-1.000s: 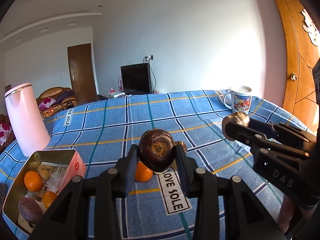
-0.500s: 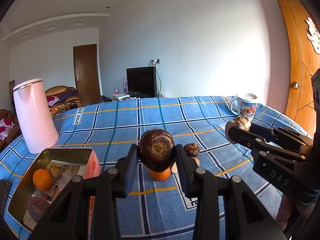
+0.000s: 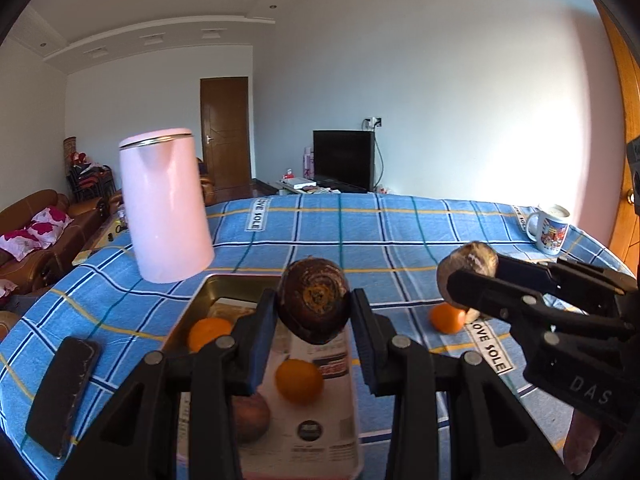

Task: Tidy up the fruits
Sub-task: 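Carry the chocolate ball and the pastry over the metal tin with both tools, then open the left tool over the tin while the right tool releases the pastry inside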

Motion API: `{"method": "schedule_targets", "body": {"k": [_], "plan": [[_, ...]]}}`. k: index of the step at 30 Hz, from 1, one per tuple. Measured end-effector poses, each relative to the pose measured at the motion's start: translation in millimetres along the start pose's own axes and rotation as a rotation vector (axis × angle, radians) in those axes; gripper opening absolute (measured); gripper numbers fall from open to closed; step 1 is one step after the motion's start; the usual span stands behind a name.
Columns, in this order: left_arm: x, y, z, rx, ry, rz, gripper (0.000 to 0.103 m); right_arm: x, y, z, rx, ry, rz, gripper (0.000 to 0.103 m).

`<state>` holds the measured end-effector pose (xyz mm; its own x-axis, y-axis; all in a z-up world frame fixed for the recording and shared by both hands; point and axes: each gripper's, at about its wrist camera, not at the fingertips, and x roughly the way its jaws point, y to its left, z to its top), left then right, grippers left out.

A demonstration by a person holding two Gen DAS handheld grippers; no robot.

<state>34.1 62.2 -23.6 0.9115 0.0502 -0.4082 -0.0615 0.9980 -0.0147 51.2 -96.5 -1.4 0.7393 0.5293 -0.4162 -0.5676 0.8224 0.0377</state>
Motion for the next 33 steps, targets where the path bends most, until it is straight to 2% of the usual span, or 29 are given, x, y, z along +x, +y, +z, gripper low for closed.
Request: {"method": "schedule_targets", "body": {"k": [7, 12, 19, 21, 23, 25, 27, 30, 33], "plan": [[-2.4, 56.2, -6.3, -0.056, 0.035, 0.086, 0.039, 28.1, 59.8, -2.9, -0.078, 0.078, 0.132, 0.034], [4.4, 81.1, -19.9, -0.084, 0.082, 0.108, 0.039, 48.9, 80.1, -15.5, -0.119, 0.149, 0.158, 0.034], [16.2, 87.9, -34.6, -0.089, 0.139, 0.108, 0.039, 70.7, 96.8, -26.8, -0.153, 0.239, 0.183, 0.034], [16.2, 85.7, -36.3, -0.085, 0.146, 0.112, 0.04, 72.3, 96.0, -29.0, -0.147, 0.256, 0.187, 0.034], [16.2, 83.5, -37.0, -0.08, 0.148, 0.117, 0.041, 73.7, 94.5, -29.4, -0.141, 0.267, 0.196, 0.042], [13.6, 81.4, -35.4, -0.081, 0.141, 0.121, 0.05, 72.1, 91.4, -28.7, -0.136, 0.255, 0.197, 0.051], [9.6, 78.3, -32.5, -0.083, 0.127, 0.123, 0.058, 66.6, 87.4, -28.4, -0.13, 0.245, 0.2, 0.052], [2.5, 67.8, -25.4, -0.072, 0.099, 0.103, 0.06, 55.1, 70.1, -26.0, -0.116, 0.212, 0.172, 0.052], [-1.8, 49.9, -17.7, -0.048, 0.078, 0.069, 0.067, 43.8, 37.4, -22.3, -0.083, 0.191, 0.108, 0.052]]}}
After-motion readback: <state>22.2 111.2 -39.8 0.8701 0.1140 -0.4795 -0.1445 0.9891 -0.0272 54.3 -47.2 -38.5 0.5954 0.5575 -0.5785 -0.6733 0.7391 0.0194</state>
